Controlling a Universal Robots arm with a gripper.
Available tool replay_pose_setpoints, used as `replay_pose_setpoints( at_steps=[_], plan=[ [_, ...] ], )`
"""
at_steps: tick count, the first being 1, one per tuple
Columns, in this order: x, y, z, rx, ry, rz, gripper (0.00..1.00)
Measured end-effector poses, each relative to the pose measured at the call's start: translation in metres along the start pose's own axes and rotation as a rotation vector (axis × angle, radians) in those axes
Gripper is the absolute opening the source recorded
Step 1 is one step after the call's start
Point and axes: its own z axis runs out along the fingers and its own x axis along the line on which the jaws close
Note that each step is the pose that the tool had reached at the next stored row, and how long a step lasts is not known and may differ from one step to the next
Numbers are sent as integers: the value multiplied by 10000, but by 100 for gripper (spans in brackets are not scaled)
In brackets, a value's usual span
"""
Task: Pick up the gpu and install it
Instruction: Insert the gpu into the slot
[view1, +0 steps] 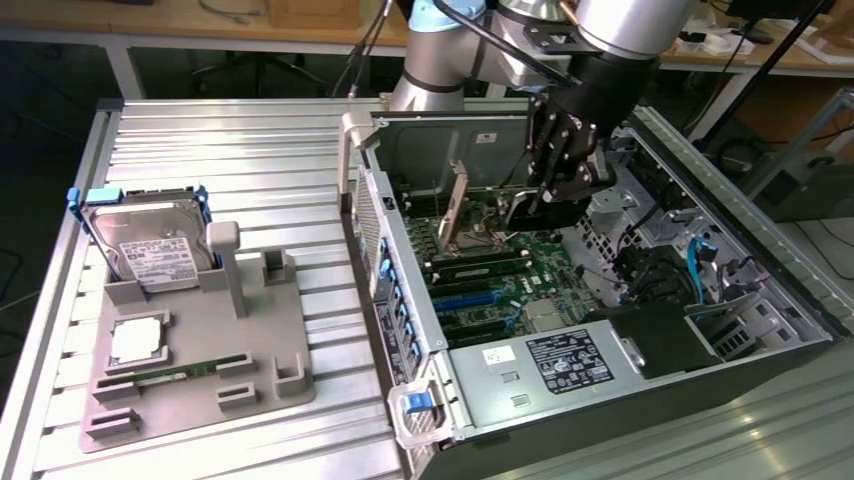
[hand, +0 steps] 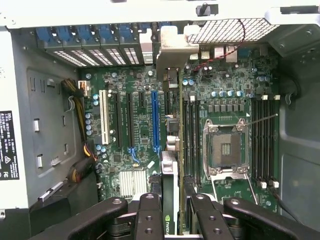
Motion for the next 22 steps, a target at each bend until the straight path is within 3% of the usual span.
replay_pose_setpoints(
  at_steps=[22],
  plan=[
    [-7,58,111,0,1,-1,27]
  ],
)
